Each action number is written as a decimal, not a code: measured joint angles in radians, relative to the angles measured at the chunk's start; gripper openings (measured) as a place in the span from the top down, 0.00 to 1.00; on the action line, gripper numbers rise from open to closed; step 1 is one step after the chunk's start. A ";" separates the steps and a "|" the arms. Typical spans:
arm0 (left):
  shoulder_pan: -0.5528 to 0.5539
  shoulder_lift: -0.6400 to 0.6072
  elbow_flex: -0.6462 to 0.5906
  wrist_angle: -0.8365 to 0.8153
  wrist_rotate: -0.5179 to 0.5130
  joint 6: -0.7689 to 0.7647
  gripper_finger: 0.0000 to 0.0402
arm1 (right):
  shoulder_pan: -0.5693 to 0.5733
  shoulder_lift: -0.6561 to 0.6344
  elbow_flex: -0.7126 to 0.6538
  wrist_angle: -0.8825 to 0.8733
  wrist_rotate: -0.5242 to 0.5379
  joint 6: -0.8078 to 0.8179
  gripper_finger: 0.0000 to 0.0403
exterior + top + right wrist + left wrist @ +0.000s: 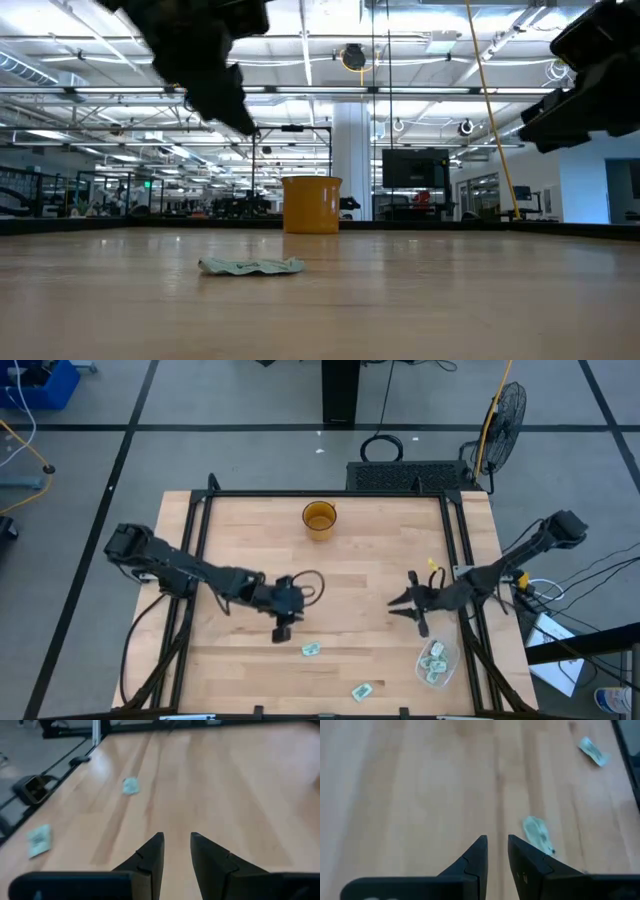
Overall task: Pick and place Stevia / Truvia into bins
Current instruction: Put the stevia packet into the transparent bin
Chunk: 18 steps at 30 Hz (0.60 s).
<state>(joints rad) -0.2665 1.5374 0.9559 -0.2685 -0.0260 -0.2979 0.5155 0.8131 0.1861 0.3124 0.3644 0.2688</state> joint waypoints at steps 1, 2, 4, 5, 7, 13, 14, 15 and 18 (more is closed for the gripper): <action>-0.016 0.000 -0.039 0.064 0.000 -0.004 0.80 | -0.020 0.000 -0.021 0.047 -0.001 -0.035 0.77; -0.031 0.001 -0.074 0.134 0.000 -0.016 0.80 | -0.039 0.000 -0.040 0.089 -0.001 -0.066 0.77; -0.055 0.001 -0.136 0.270 -0.001 -0.036 0.80 | -0.074 0.000 -0.065 0.143 -0.002 -0.123 0.77; -0.064 0.001 -0.161 0.331 -0.001 -0.048 0.80 | -0.092 0.000 -0.068 0.149 -0.010 -0.138 0.77; -0.077 0.002 -0.201 0.410 -0.005 -0.082 0.80 | -0.129 0.000 -0.066 0.156 -0.070 -0.154 0.77; -0.088 0.103 -0.222 0.549 -0.015 -0.171 0.74 | -0.199 0.012 0.009 0.149 -0.265 -0.247 0.69; -0.089 0.130 -0.216 0.582 -0.008 -0.176 0.72 | -0.205 0.022 0.028 0.140 -0.281 -0.275 0.67; -0.091 0.158 -0.210 0.608 0.002 -0.176 0.71 | -0.211 0.037 0.053 0.127 -0.288 -0.301 0.66; -0.101 0.241 -0.168 0.642 0.035 -0.146 0.65 | -0.231 0.083 0.112 0.095 -0.288 -0.355 0.63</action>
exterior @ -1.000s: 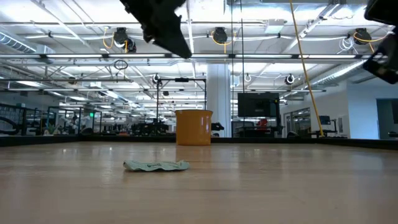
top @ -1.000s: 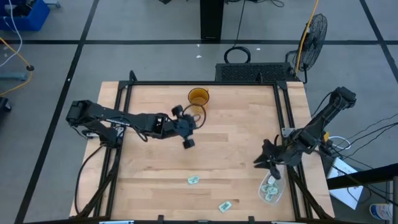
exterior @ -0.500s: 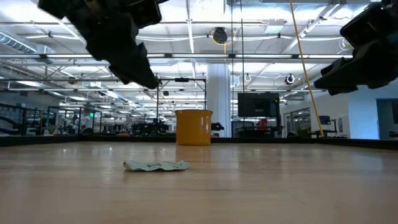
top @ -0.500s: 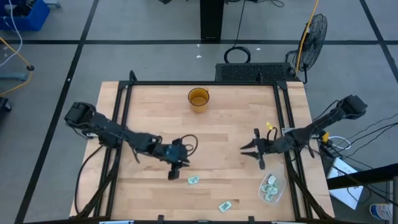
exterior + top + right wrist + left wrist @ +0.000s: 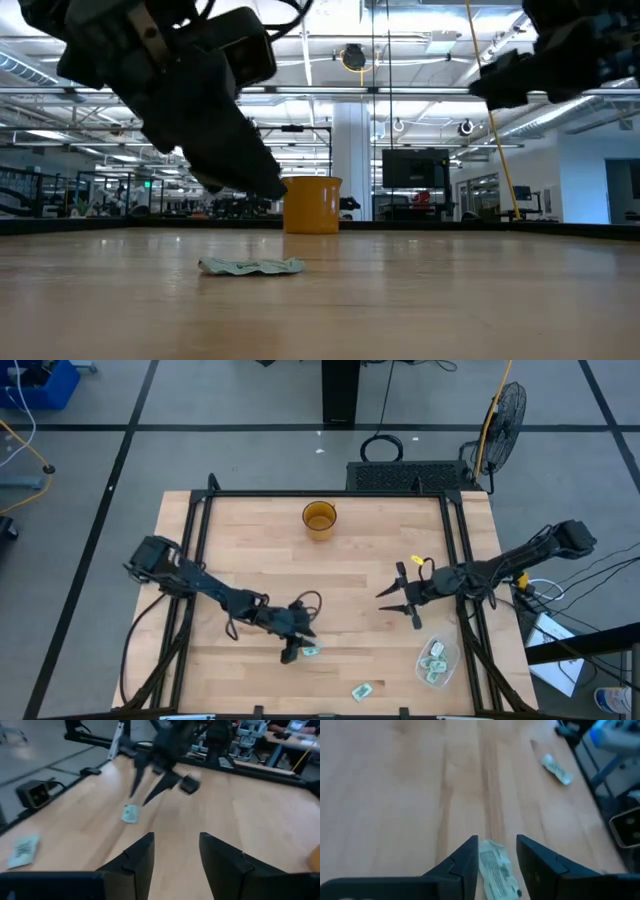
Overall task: Pick and place Stevia / Truvia into bins
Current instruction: Put the stevia packet into the transparent bin
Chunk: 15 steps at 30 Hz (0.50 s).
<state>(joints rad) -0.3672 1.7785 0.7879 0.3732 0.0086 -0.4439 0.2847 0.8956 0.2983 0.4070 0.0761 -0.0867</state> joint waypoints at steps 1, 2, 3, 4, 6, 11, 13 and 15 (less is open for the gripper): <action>-0.004 0.022 0.012 0.001 -0.001 0.019 0.64 | -0.009 0.025 0.017 0.002 0.000 -0.011 0.62; -0.007 0.043 0.023 -0.003 -0.001 0.037 0.63 | -0.016 0.049 0.030 0.002 0.000 -0.017 0.62; -0.008 0.067 0.038 -0.003 -0.004 0.054 0.63 | -0.022 0.071 0.038 0.000 0.000 -0.020 0.61; -0.008 0.088 0.049 -0.001 -0.007 0.068 0.63 | -0.028 0.098 0.047 0.000 0.000 -0.021 0.61; -0.006 0.112 0.059 -0.010 -0.022 0.091 0.63 | -0.040 0.156 0.062 0.004 0.000 -0.022 0.61; 0.004 0.136 0.069 -0.033 -0.037 0.102 0.67 | -0.056 0.256 0.068 0.008 0.000 -0.045 0.61; 0.008 0.134 0.071 -0.055 -0.040 0.102 0.69 | -0.059 0.279 0.068 0.032 0.000 -0.066 0.61; 0.008 0.134 0.071 -0.053 -0.035 0.102 0.71 | -0.062 0.289 0.069 0.040 0.000 -0.086 0.61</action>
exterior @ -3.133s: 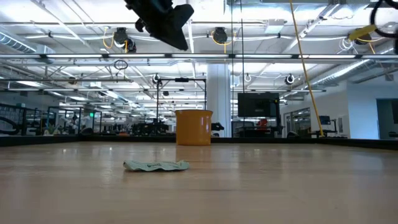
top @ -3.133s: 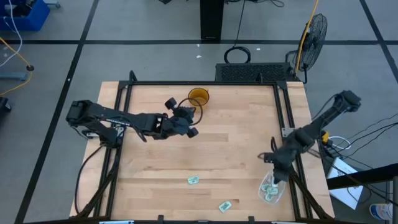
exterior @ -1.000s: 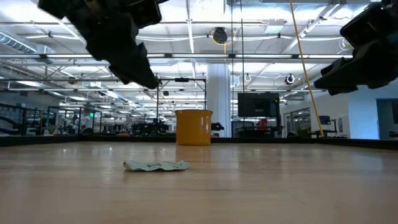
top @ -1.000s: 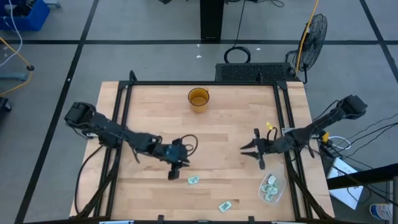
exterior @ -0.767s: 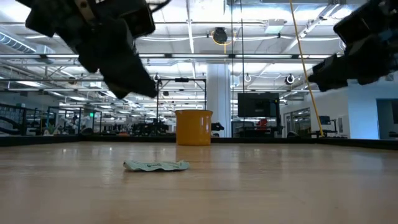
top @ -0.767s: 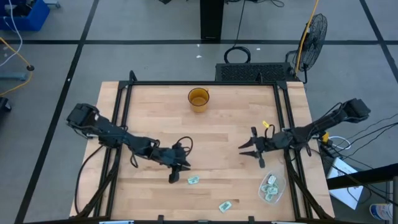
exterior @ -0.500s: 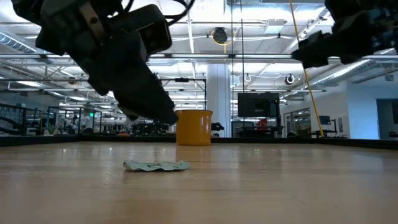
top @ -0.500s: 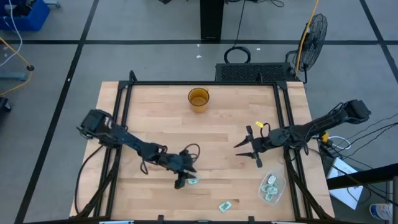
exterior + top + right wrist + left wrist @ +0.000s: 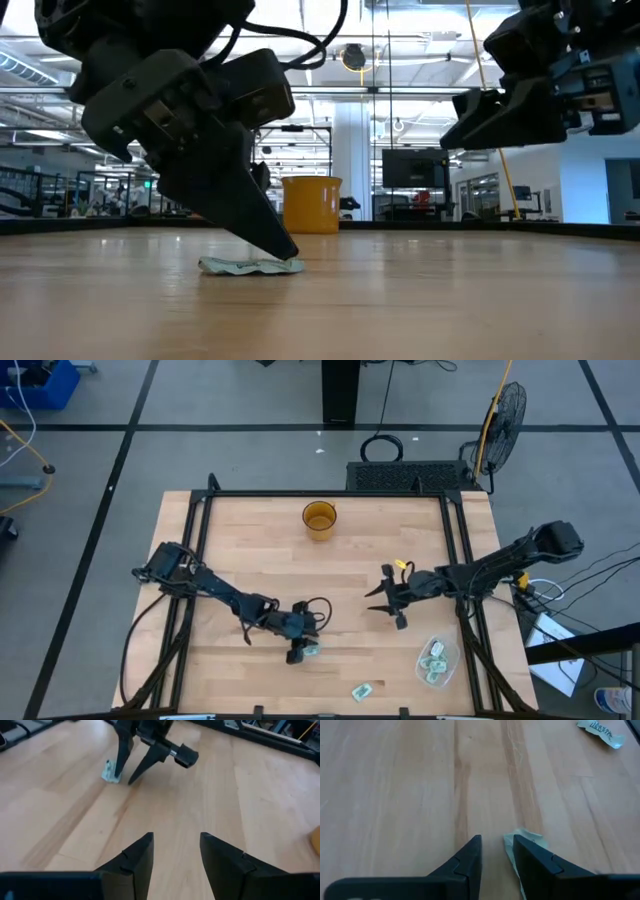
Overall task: Pick and place Stevia / Truvia into bins
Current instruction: Put the stevia packet into the transparent bin
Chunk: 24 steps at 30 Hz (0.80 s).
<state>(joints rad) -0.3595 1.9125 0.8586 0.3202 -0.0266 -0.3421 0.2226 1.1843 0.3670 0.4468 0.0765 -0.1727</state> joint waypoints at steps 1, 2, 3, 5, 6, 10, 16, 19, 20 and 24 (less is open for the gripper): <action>0.000 0.000 0.000 0.000 0.006 0.000 0.72 | -0.001 -0.001 -0.001 0.002 0.000 -0.006 0.61; 0.000 0.000 0.000 0.000 0.014 0.000 0.73 | -0.005 0.000 -0.001 0.013 0.000 -0.011 0.61; 0.000 0.000 0.000 -0.001 0.017 -0.001 0.74 | -0.008 0.001 0.000 0.017 0.000 -0.014 0.61; 0.000 0.000 0.000 -0.002 0.017 -0.006 0.75 | -0.015 -0.002 -0.001 0.016 0.000 -0.016 0.61; 0.000 0.000 0.000 0.004 0.018 -0.007 0.75 | -0.021 -0.002 -0.001 0.020 0.000 -0.020 0.61; -0.002 0.002 0.000 0.016 0.031 -0.021 0.75 | -0.039 -0.002 -0.001 0.017 0.000 -0.026 0.61; -0.014 0.001 0.000 0.011 0.026 -0.047 0.71 | -0.048 -0.002 -0.001 0.005 0.000 -0.028 0.61; -0.014 0.003 0.000 0.013 0.026 -0.039 0.69 | -0.047 -0.002 -0.001 0.005 0.000 -0.029 0.61; -0.014 0.011 0.000 0.023 0.026 -0.036 0.69 | -0.047 -0.002 -0.001 0.005 0.000 -0.029 0.61; -0.014 0.067 0.001 0.098 0.040 -0.034 0.69 | -0.047 -0.002 -0.001 -0.002 0.000 -0.030 0.61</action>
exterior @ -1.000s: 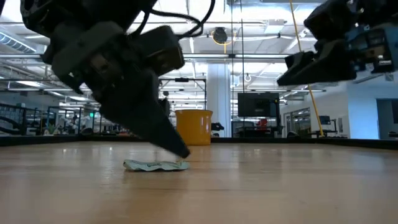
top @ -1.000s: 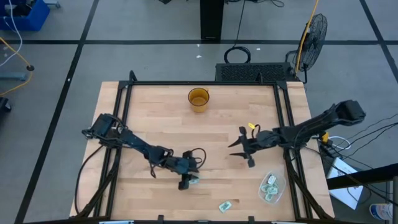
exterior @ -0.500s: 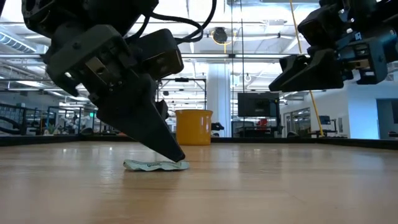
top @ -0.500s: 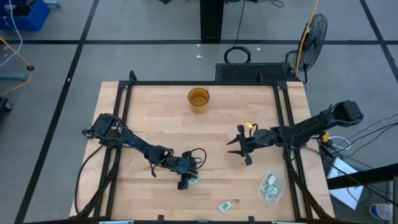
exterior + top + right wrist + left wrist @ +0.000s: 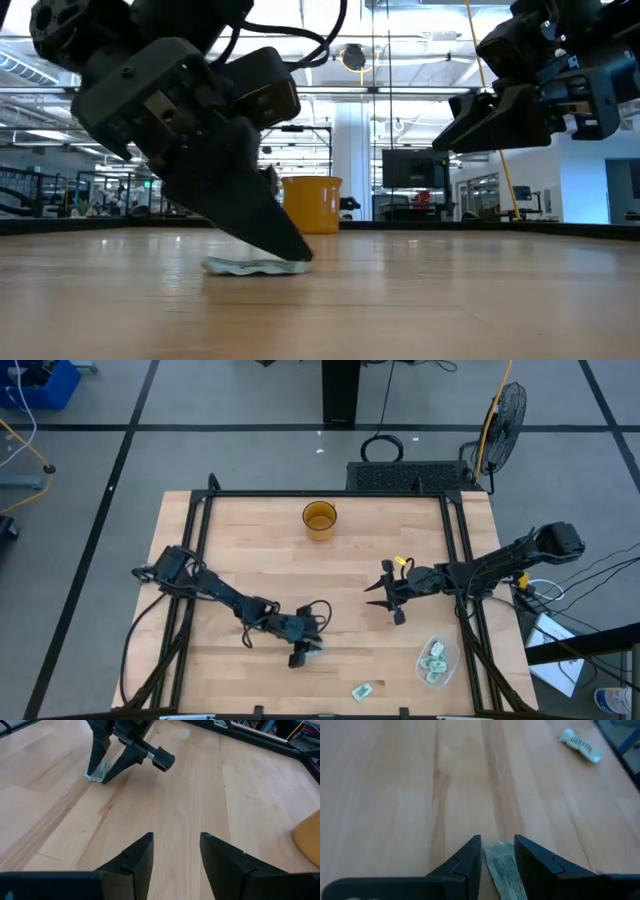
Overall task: Pick and place Stevia / Truvia into bins
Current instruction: Put the stevia packet into the transparent bin
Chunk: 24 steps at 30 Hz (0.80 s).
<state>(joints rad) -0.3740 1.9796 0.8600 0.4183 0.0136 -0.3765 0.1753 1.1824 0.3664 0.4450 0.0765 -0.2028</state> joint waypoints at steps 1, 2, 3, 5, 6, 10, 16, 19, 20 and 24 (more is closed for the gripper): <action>0.000 0.013 0.001 0.012 0.003 0.008 0.69 | 0.000 0.000 0.000 -0.003 0.000 0.000 0.61; 0.000 0.021 0.002 0.017 0.001 0.018 0.69 | 0.000 0.000 0.000 -0.006 0.000 0.000 0.61; 0.000 0.024 0.002 0.017 -0.001 0.028 0.70 | 0.000 0.000 0.000 -0.006 0.000 0.000 0.61; 0.000 0.024 0.002 0.015 -0.007 0.048 0.72 | 0.000 0.000 0.000 -0.006 0.000 0.000 0.61; 0.000 0.025 0.002 0.013 -0.010 0.063 0.74 | 0.000 0.000 0.000 -0.006 0.000 0.000 0.61; 0.002 0.022 0.001 -0.002 -0.003 0.088 0.87 | 0.000 0.000 0.000 -0.007 0.000 0.000 0.61; 0.017 -0.005 -0.002 0.004 -0.056 0.146 0.98 | 0.000 0.000 0.000 0.015 0.000 0.000 0.61; 0.046 -0.058 -0.009 -0.018 -0.167 0.239 0.98 | -0.001 0.011 0.000 0.058 0.000 0.014 0.61; 0.060 -0.076 -0.007 -0.001 -0.208 0.270 0.99 | -0.004 0.017 0.000 0.077 -0.001 0.023 0.61; 0.123 -0.147 -0.003 0.044 -0.356 0.355 0.98 | -0.034 0.056 -0.001 0.168 0.004 0.105 0.58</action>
<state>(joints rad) -0.2506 1.8324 0.8570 0.4619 -0.3420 -0.0212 0.1417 1.2385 0.3658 0.6125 0.0808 -0.0976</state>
